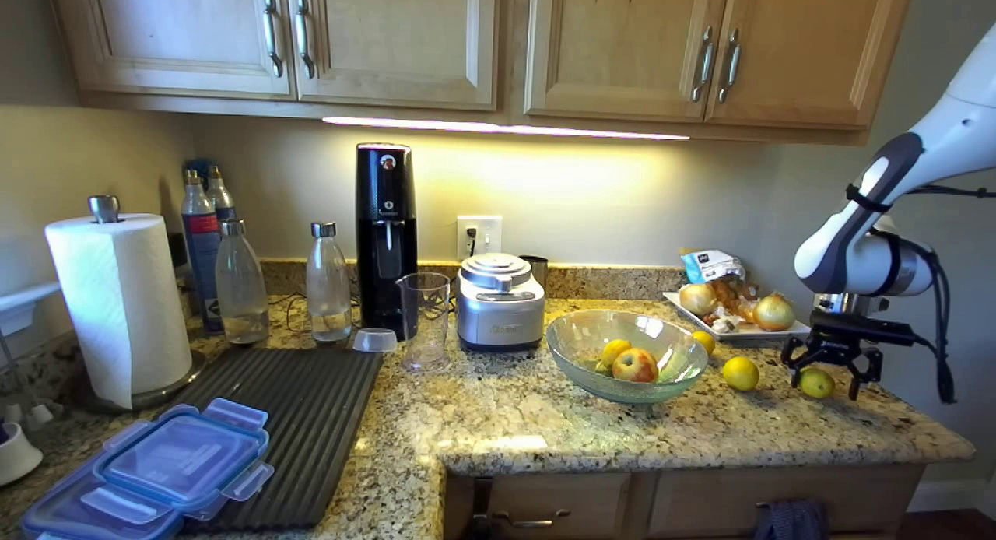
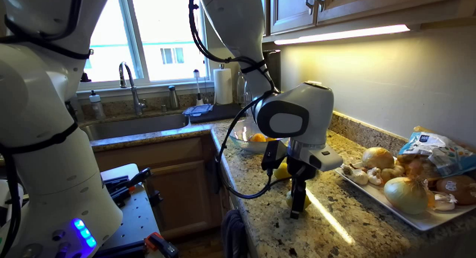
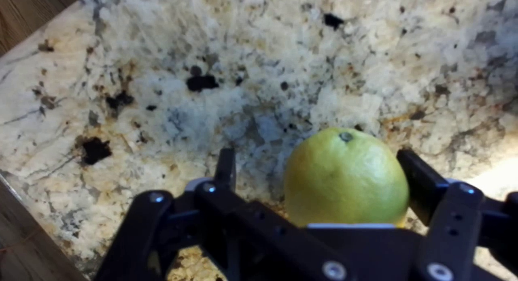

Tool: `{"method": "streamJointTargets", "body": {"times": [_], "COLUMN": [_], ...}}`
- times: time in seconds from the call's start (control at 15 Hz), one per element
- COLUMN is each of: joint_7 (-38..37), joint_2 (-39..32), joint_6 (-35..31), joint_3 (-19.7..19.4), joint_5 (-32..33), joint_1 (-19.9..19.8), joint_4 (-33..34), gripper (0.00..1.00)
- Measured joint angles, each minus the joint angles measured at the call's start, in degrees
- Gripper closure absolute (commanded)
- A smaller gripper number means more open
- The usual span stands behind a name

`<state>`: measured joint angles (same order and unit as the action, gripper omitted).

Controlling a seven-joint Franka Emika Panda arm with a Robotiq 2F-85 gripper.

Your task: Put all the apples on the table into the colourless bowl

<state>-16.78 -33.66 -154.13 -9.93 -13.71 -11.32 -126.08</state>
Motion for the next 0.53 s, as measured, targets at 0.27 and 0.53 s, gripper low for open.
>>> {"method": "streamJointTargets", "body": {"times": [0.27,0.53], "joint_7": [1.21,2.58], "joint_2": [0.01,0.01], "joint_6": [-0.80,-2.86], "joint_3": [0.54,0.81], "joint_5": [0.00,0.00], "joint_1": [-0.01,0.00], "joint_4": [0.00,0.01], "gripper": [0.31,0.33]}}
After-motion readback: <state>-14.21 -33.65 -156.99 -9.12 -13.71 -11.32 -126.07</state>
